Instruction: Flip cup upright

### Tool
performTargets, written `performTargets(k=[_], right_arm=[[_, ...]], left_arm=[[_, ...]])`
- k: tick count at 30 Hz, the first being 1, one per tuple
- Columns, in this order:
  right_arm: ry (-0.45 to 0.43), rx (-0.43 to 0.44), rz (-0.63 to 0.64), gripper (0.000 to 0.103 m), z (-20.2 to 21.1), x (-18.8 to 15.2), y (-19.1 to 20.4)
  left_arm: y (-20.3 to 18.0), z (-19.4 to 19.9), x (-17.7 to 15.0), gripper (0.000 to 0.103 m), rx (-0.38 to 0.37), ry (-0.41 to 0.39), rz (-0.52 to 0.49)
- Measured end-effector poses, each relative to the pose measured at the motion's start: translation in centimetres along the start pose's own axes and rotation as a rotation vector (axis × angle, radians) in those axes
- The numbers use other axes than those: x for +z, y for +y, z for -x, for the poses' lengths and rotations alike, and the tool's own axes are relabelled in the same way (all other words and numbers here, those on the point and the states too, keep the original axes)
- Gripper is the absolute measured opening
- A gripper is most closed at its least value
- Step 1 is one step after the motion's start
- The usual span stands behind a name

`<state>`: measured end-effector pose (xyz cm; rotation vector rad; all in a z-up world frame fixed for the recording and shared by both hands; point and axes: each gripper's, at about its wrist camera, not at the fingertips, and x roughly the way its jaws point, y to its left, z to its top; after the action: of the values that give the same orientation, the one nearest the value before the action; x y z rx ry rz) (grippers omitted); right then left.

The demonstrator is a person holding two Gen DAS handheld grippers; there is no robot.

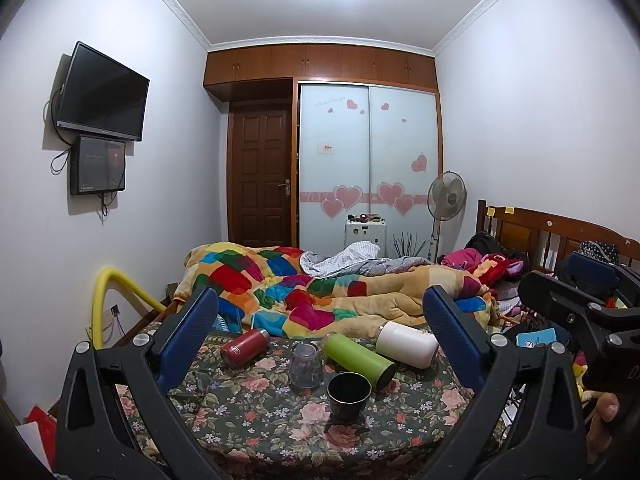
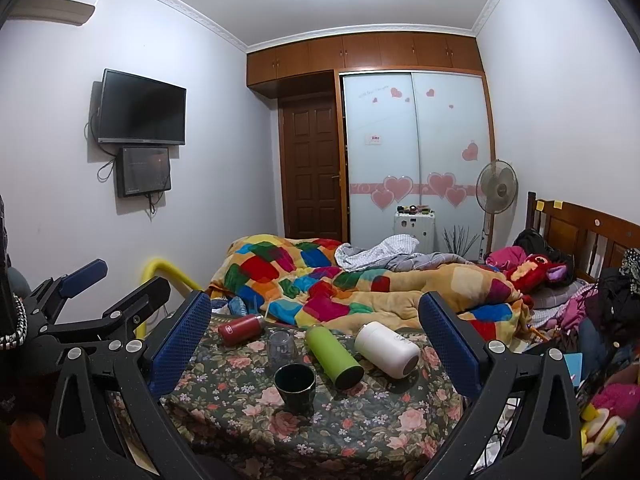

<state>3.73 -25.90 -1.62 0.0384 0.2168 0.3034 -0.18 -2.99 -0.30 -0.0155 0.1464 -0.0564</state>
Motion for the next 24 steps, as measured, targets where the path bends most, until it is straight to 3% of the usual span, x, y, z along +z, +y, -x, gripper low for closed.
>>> performTargets(k=[24], right_arm=[[0.009, -0.002, -0.004, 0.103, 0.3, -0.9, -0.3]], left_arm=[[-0.2, -0.1, -0.5, 0.103, -0.008, 0.007, 0.0]])
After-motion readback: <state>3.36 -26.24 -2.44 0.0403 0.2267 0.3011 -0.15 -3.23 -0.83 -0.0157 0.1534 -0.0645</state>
